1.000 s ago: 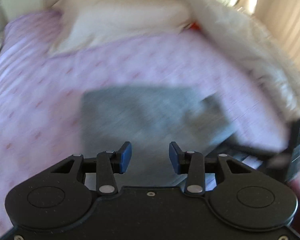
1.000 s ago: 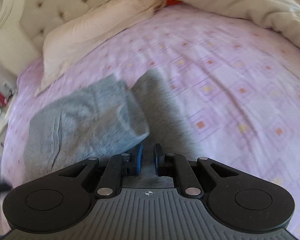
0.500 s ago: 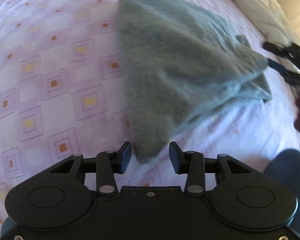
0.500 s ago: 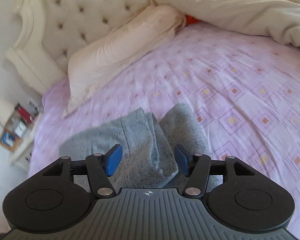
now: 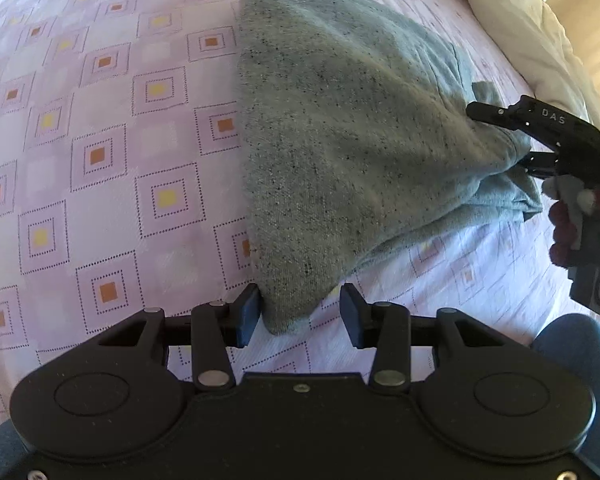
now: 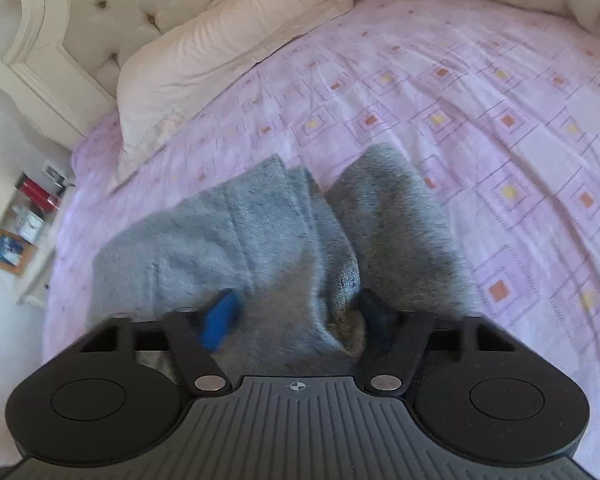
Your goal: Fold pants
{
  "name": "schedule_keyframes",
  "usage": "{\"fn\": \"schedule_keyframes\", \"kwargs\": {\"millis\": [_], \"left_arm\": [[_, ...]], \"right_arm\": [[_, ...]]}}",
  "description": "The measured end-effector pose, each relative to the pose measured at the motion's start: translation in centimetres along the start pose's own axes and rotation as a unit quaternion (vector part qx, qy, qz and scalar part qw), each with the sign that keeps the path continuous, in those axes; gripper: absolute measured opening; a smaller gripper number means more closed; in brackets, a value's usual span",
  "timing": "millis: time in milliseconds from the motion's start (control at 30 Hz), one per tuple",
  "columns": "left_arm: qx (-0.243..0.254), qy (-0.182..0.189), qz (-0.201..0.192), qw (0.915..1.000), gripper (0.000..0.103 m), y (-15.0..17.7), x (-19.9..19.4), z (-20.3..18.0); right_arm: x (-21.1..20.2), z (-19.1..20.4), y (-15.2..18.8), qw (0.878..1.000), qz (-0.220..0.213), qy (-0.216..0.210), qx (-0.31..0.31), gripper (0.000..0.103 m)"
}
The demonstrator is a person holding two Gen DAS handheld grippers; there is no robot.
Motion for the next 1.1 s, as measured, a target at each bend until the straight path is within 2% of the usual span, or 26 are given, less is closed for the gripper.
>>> {"fn": "schedule_keyframes", "kwargs": {"millis": [67, 200, 267, 300, 400, 500, 533, 600, 667, 767, 833, 967, 1033, 1100], "left_arm": [[-0.008, 0.005, -0.001, 1.0000, 0.051, 0.0, -0.1, 0.2], [-0.016, 0.006, -0.009, 0.9998, 0.051, -0.1, -0.3, 0.4], [-0.012, 0.003, -0.018, 0.9998, 0.051, -0.1, -0.5, 0.2], [-0.009, 0.001, -0.024, 0.9997, 0.051, -0.2, -0.7, 0.2], [0.011, 0.007, -0.043, 0.9990, 0.052, -0.1, -1.4, -0.5], [0.039, 0.006, -0.039, 0.9984, 0.057, 0.2, -1.2, -1.3], [0.048, -0.001, -0.034, 0.9983, 0.057, 0.4, -0.9, -1.6], [0.063, -0.014, -0.033, 0.9974, 0.056, 0.7, -1.0, -1.8], [0.079, -0.020, -0.045, 0.9956, 0.056, 0.8, -1.7, -2.2], [0.085, -0.015, -0.085, 0.9926, 0.056, 0.5, -3.6, -2.5], [0.070, -0.017, -0.115, 0.9907, 0.055, -0.3, -4.8, -2.2], [0.017, -0.005, -0.144, 0.9894, 0.054, -2.6, -5.7, -1.7], [-0.003, 0.004, -0.133, 0.9911, 0.054, -3.6, -4.8, -1.7], [-0.001, -0.011, -0.109, 0.9940, 0.054, -3.9, -3.0, -1.6]], "right_arm": [[-0.6, 1.0, -0.3, 1.000, -0.011, 0.008, -0.012, 0.020], [-5.8, 5.9, -0.7, 0.990, -0.081, -0.010, -0.115, 0.018], [-9.1, 6.4, -1.1, 0.986, -0.119, -0.015, -0.119, 0.017], [-9.9, 6.0, -1.1, 0.985, -0.129, -0.003, -0.118, 0.018], [-8.9, 2.4, -0.6, 0.985, -0.114, 0.074, -0.106, 0.019], [-4.5, -1.8, 1.0, 0.986, -0.035, 0.129, -0.098, 0.029], [-4.0, -2.1, 1.3, 0.985, -0.031, 0.137, -0.103, 0.030], [-4.9, -1.5, 1.2, 0.985, -0.059, 0.129, -0.098, 0.033], [-6.6, -1.0, 0.9, 0.982, -0.096, 0.140, -0.088, 0.034], [-9.4, 0.9, 0.5, 0.969, -0.164, 0.144, -0.115, 0.035], [-10.1, 2.4, 0.1, 0.964, -0.185, 0.126, -0.141, 0.035], [-8.2, 4.5, -0.3, 0.971, -0.165, 0.072, -0.155, 0.035], [-6.9, 4.7, 0.2, 0.972, -0.153, 0.073, -0.163, 0.035], [-5.7, 3.4, 0.7, 0.974, -0.128, 0.091, -0.161, 0.035]]}}
Point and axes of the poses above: each gripper's, at about its wrist camera, not at the fingertips, and x roughly the way its jaws point, z to its left, y to its underside, the point moved 8 cm from there along x, roughly the way its jaws point, and after that the axes turned 1 degree about z, right-handed, at the moved point
